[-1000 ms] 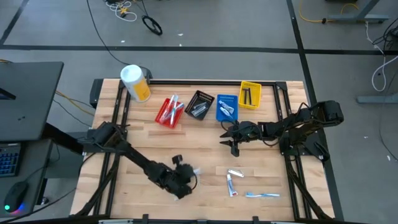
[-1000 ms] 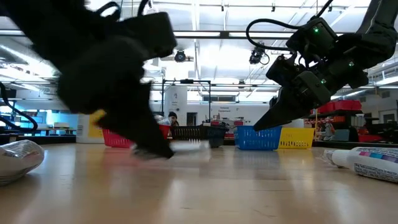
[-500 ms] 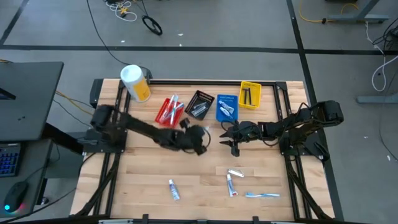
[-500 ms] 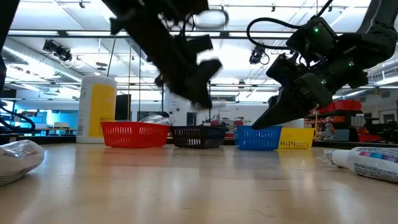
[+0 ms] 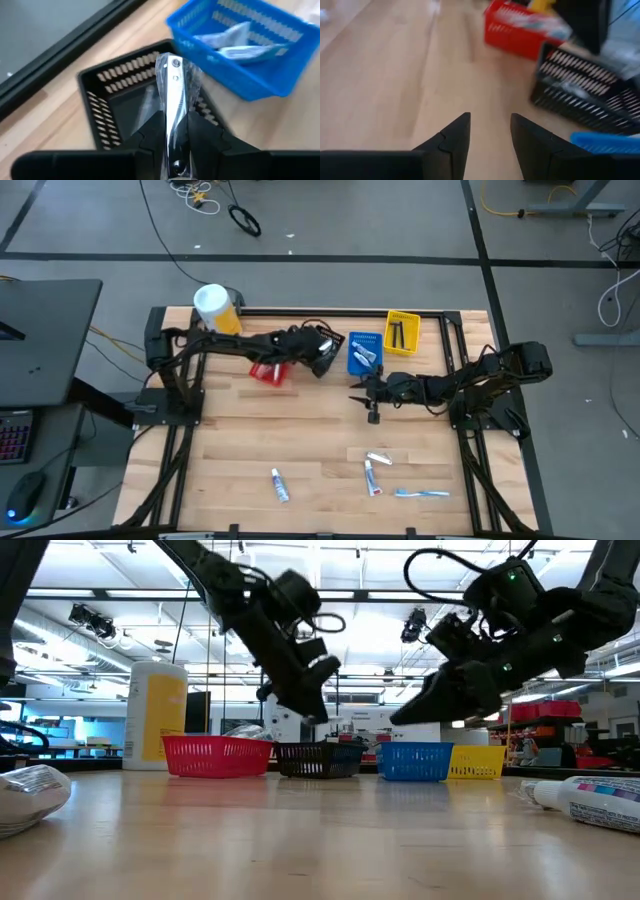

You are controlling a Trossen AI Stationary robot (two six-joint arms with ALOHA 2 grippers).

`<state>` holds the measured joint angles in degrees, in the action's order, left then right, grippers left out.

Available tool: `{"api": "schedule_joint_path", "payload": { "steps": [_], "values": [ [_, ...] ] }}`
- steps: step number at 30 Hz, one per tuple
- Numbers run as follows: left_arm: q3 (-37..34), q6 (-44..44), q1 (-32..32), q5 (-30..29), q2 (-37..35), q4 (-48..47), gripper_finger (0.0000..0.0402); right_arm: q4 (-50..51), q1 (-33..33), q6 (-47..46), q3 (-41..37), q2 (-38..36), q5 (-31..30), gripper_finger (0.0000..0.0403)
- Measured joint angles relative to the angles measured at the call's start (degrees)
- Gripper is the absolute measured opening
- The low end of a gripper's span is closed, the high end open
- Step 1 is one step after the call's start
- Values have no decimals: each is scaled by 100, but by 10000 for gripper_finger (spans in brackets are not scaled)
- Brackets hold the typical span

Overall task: Pick & Place Travel size toiletries
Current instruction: Put the nail cutter into the black bin, then put the purple toothpaste into the blue bin

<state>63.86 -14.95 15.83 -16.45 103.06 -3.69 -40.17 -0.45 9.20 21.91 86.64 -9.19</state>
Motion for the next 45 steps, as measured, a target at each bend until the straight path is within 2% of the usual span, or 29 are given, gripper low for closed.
{"api": "schedule_joint_path", "payload": {
  "steps": [10,16,21,23,24,29,45],
  "values": [
    [0,-306,363,176,214,-79,86,-613,-91,715,0,2,-780,150],
    [0,-232,453,236,214,-175,82,-642,-334,778,0,-1,-776,150],
    [0,-216,490,282,360,-32,83,-639,-442,365,0,1,-771,150],
    [24,-223,497,500,498,219,83,-639,-458,276,0,-1,-772,150],
    [-6,-221,516,644,504,58,83,-639,-462,248,0,-1,-764,150],
    [7,-220,512,672,621,89,85,-624,-474,216,2,0,-708,150],
    [11,93,510,690,619,155,151,-593,-479,218,2,2,-709,150]
  ]
}}
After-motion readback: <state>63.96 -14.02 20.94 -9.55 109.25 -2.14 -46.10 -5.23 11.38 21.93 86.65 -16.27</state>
